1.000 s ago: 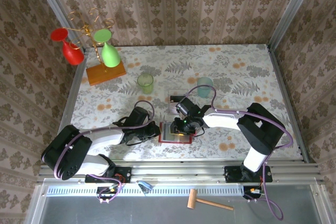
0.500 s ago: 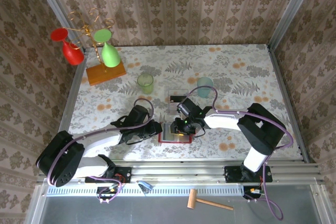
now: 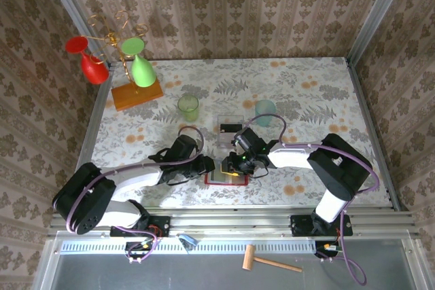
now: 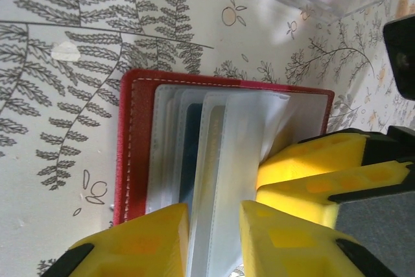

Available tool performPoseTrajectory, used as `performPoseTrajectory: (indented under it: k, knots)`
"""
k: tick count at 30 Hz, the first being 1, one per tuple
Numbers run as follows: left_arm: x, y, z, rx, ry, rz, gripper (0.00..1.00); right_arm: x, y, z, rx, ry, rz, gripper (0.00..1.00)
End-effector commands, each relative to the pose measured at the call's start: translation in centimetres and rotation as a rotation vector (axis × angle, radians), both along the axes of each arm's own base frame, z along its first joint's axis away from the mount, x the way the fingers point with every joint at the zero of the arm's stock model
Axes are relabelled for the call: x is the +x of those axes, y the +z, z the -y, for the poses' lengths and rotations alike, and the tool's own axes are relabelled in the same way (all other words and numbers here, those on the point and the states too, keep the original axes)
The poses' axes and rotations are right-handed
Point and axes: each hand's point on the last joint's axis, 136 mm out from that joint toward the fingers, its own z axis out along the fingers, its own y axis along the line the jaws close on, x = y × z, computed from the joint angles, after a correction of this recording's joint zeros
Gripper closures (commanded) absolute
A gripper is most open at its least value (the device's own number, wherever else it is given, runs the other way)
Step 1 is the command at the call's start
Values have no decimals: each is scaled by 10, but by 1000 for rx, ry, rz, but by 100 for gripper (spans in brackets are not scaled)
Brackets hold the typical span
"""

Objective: Take the credit cards out of the card holder

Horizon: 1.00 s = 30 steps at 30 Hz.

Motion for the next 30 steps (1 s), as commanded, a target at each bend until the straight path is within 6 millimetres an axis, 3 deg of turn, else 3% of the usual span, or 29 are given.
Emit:
performPoseTrajectory:
  k: [1,18,30]
  knots:
    - [4,12,3,2,4,27,72,-5,-13,11,-29,-26,-29,70]
    - [9,20,0,20,18,55,70,1,-12,15,5,-10,-16,70]
    - [8,11,22,-56,-25,11,64,2,-14,17,17,-8,-23,70]
